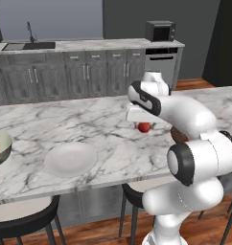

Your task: Take the fruits from the plate on the dining counter and place two fruits in each bowl.

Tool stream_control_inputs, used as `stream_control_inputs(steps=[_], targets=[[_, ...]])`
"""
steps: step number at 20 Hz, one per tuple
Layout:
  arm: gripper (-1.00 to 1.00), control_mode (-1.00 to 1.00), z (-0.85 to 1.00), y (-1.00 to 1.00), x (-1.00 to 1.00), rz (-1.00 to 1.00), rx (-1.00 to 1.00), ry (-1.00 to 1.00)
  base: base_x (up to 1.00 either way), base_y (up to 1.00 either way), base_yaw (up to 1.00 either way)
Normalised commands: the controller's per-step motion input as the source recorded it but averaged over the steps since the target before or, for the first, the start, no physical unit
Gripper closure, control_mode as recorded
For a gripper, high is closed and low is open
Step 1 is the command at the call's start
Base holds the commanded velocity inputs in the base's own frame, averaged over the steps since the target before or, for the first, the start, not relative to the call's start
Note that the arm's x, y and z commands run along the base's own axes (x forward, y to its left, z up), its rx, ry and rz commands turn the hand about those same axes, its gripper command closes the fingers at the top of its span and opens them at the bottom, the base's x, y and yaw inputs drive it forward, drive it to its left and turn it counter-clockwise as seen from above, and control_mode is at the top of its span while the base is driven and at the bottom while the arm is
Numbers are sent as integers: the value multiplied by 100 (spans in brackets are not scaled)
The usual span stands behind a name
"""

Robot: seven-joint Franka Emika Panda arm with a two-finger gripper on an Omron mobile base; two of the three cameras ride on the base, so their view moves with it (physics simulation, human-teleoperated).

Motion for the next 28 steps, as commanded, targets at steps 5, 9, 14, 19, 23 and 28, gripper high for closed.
stream_control_inputs(steps=[5, 9, 14, 19, 23, 28], targets=[[100, -100, 0, -100, 0, -25, 0, 0, 0, 0, 0], [100, -100, 0, -100, 0, -23, -1, 0, 0, 0, 0], [100, -100, -18, -100, 0, -17, -6, 0, 0, 0, 0], [100, -100, -43, -95, 0, -4, -21, 0, 0, 0, 0], [100, -100, -29, -57, 0, -5, -3, -1, 0, 0, 0], [100, -100, -27, -33, 24, -2, 3, -2, 0, 0, 0]])
